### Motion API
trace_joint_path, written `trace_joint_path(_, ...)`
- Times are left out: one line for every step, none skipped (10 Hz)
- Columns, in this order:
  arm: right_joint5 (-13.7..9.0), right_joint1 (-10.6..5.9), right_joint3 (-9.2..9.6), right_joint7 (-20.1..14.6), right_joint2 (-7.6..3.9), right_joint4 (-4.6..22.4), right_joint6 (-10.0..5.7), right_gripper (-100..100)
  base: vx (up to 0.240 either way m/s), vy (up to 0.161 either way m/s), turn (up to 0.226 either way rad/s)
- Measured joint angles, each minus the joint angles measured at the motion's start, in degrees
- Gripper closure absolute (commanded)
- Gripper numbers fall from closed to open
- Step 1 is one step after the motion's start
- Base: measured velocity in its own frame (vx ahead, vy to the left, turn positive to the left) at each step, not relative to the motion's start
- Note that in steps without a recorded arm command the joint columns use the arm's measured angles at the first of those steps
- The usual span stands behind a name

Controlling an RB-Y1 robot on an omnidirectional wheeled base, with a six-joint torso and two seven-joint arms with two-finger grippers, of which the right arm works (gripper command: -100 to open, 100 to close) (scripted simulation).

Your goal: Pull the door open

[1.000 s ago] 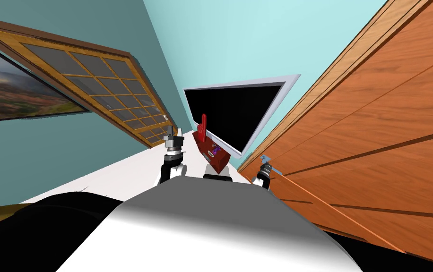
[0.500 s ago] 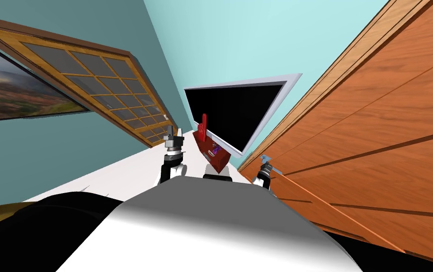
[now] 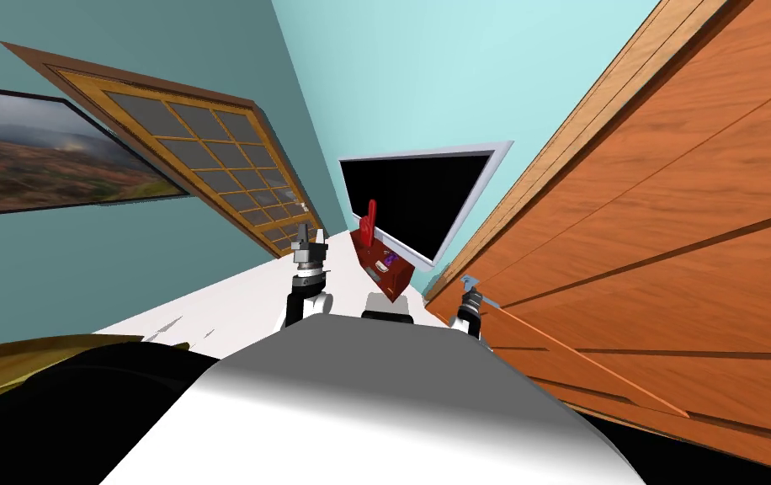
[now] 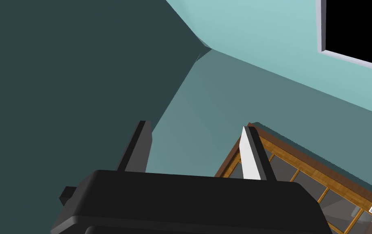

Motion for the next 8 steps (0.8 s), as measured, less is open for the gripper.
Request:
trace_joint_path(0.6, -0.40, 0.94, -1.0, -0.63, 1.3, -0.76, 100, -0.292, 0.022, 0.101)
trace_joint_path(1.1, 0.06, 1.83, -1.8, -0.72, 0.6, -0.64, 100, -0.286, -0.024, 0.094)
trace_joint_path(1.7, 0.65, 2.74, -2.4, -0.66, -0.6, 0.20, 100, -0.256, -0.010, 0.082)
trace_joint_path(2.1, 0.78, 3.42, -2.9, -0.65, -1.0, 0.53, 100, -0.110, 0.008, 0.028)
trace_joint_path(2.2, 0.87, 3.61, -3.0, -0.46, -0.9, 0.68, 100, -0.195, 0.025, 0.083)
trace_joint_path(2.5, 0.67, 4.06, -3.4, -0.82, -0.6, 0.45, 100, -0.248, -0.007, 0.072)
trace_joint_path(2.8, 0.70, 4.55, -3.8, -0.89, -0.8, 0.32, 100, -0.224, -0.027, 0.079)
trace_joint_path(3.2, 1.15, 5.25, -4.2, -0.89, -1.6, 0.60, 100, -0.204, -0.045, 0.081)
